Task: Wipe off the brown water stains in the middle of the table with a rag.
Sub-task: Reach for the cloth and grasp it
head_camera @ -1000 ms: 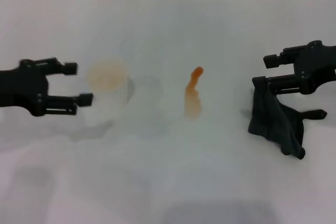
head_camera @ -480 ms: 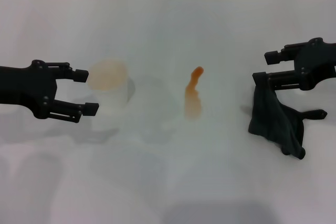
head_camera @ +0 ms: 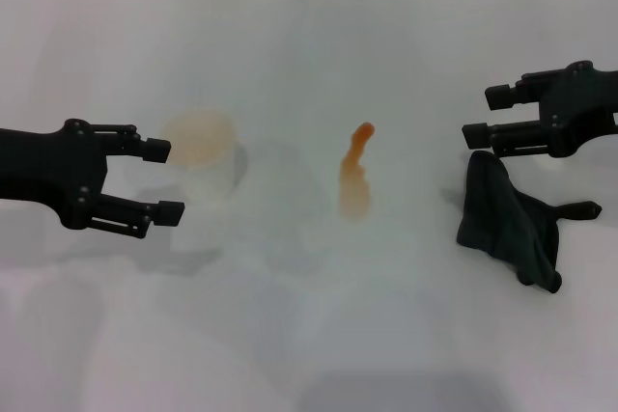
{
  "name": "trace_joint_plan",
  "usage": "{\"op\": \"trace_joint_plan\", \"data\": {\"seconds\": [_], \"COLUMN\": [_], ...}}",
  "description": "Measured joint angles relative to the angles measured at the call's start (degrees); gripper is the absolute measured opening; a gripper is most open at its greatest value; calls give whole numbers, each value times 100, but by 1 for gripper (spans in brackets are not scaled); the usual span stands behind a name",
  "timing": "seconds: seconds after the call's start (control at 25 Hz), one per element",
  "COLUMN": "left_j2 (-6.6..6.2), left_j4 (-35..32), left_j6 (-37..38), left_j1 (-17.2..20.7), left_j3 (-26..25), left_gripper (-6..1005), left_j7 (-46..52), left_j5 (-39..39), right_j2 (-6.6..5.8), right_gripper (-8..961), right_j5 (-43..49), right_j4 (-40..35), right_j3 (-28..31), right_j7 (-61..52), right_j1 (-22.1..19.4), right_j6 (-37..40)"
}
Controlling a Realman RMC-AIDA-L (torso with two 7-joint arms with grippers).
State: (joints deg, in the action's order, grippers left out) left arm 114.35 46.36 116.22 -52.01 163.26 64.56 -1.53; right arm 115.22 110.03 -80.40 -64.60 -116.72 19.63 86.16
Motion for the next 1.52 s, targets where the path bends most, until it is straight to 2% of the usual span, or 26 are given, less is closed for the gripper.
{"op": "trace_joint_plan", "data": {"seconds": [0.12,0.48,0.72,1.04,1.52], "left_j2": [-32,-21,-18,-8,8], "left_j4": [-28,17,23,34,32], "left_j6": [0,0,-1,-12,-14], "left_j1": [16,-4,5,-13,-38], "left_j3": [-5,-4,-4,-4,-4], "left_gripper": [888,888,888,888,888], "left_j7": [3,44,59,144,152], "left_j5": [-14,-32,-40,-50,-110], "right_j2": [0,-2,-7,-5,7], "right_gripper": [643,643,642,642,642], "right_j5": [17,114,624,1298,2121], "right_j4": [24,155,13,-324,-112], "right_j3": [0,14,-68,-431,-945], "right_j7": [-11,-152,-763,-1684,-2303], "right_j1": [15,28,31,73,324], "right_j6": [-31,-79,20,98,-4]}}
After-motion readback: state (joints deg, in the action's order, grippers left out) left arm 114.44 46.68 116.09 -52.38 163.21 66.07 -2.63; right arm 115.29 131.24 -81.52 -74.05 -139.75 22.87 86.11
